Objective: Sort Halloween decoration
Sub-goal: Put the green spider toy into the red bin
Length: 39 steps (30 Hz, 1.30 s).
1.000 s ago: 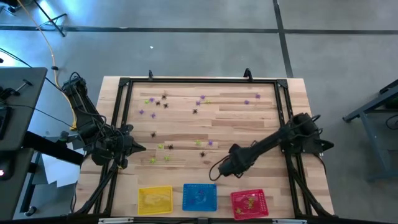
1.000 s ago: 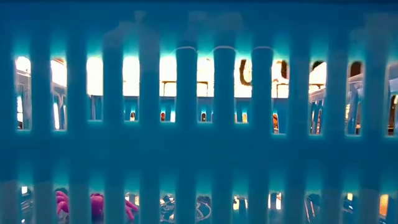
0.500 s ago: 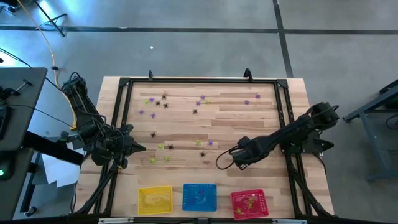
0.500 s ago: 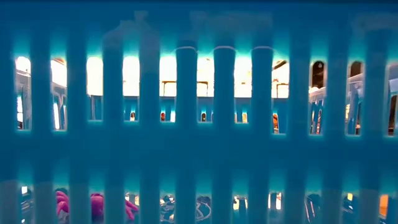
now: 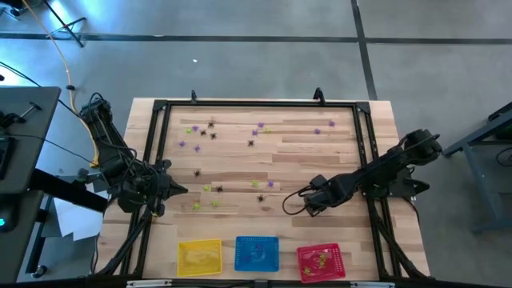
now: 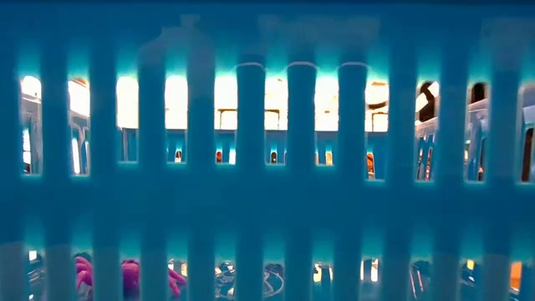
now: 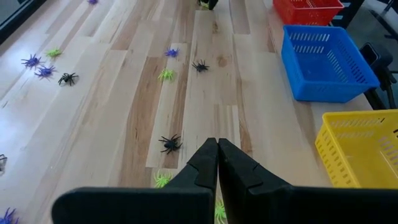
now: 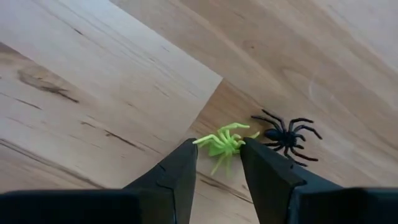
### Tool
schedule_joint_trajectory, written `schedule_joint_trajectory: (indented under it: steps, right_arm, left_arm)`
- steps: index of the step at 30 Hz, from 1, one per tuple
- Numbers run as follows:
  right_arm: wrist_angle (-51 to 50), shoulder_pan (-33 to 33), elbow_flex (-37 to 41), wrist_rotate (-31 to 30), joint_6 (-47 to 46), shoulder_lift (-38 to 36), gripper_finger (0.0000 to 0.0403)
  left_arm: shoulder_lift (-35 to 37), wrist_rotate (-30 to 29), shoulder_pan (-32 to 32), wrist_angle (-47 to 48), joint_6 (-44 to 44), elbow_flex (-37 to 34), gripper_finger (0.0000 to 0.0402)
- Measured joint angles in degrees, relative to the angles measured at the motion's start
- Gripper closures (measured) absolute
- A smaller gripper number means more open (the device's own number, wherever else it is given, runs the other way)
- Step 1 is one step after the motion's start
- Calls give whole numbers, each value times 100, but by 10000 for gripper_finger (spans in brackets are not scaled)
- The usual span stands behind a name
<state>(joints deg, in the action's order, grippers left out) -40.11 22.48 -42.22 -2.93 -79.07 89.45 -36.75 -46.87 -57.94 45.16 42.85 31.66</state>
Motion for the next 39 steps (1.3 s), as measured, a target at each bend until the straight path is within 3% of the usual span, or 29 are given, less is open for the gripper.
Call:
schedule_joint_trajectory:
  steps: [4,10,24,30,34,39]
  right_arm:
    - [21,0,7,43,-101,-35,304]
    - [68,0,9,76,-199,-114,393]
    - [58,18,39,239,-490,-830,402]
    - [656,430,-73,201,-852,-1218,402]
    - [655,988,-762,-214,-991,-1199,403]
    - [404,1809,-2130,-1415,-1066,-755,403]
  left_arm:
    - [0,0,1,0,0,0,402]
    - [1,0,1,-2,0,0,401]
    - [1,0,0,0,37,0,401]
    - [0,0,1,-2,42,0,401]
    - [1,0,0,0,47,0,402]
    - [0,0,1,-2,149,0,401]
